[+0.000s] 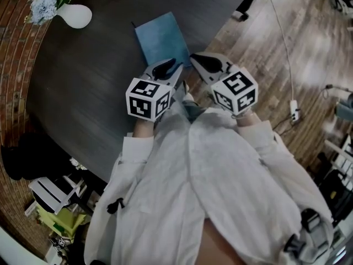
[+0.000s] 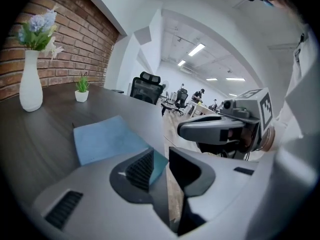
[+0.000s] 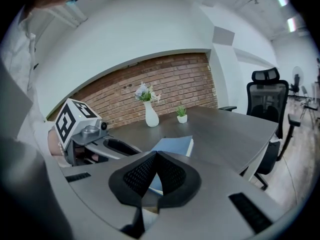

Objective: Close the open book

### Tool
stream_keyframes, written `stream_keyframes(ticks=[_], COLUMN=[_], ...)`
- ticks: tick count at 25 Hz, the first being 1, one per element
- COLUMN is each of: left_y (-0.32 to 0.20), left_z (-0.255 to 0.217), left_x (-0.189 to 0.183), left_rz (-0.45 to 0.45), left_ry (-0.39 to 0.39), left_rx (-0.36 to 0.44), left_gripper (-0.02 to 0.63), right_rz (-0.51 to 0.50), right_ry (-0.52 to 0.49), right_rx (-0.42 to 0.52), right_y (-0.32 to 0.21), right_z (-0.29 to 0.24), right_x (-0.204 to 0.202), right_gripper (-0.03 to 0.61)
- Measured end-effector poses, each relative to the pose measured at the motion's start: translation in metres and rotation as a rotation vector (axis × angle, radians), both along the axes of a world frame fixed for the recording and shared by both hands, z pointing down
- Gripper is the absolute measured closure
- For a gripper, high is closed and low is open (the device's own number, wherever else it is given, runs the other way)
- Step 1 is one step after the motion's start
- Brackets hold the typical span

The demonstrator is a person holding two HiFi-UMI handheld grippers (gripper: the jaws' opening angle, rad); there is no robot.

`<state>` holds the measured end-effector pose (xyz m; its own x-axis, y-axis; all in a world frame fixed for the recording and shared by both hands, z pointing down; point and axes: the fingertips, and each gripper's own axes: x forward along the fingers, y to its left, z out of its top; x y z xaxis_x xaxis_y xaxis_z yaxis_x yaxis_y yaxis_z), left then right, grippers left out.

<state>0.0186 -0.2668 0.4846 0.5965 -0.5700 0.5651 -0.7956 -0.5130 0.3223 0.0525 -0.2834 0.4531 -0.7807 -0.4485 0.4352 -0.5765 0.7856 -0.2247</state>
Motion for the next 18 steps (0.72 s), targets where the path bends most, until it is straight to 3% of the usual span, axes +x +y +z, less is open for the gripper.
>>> stream_keyframes(ticks=[11, 15, 18], left_y=[0.01, 0.01, 0.014], left_z=[-0.046, -0.063, -0.069], left_x=[-0.025, -0.036, -0.042], left_rz=[-0.117, -0.181, -0.191], left_ry=[0.082, 0.128, 0.15], left_rx=[0.097, 0.171, 0.179], left_gripper=[0.589, 0.598, 0.601], right_rz=[-0.075, -0.111, -0.125], right_ry=[-0.074, -0.109, -0.118], right_rx=[0.045, 0.05, 0.065], right_y=[0.005, 0.011, 0.016], right_z=[-0.048, -0.06, -0.067], right_x=[-0.025, -0.031, -0.034], right_gripper=[0.572, 0.572, 0.572])
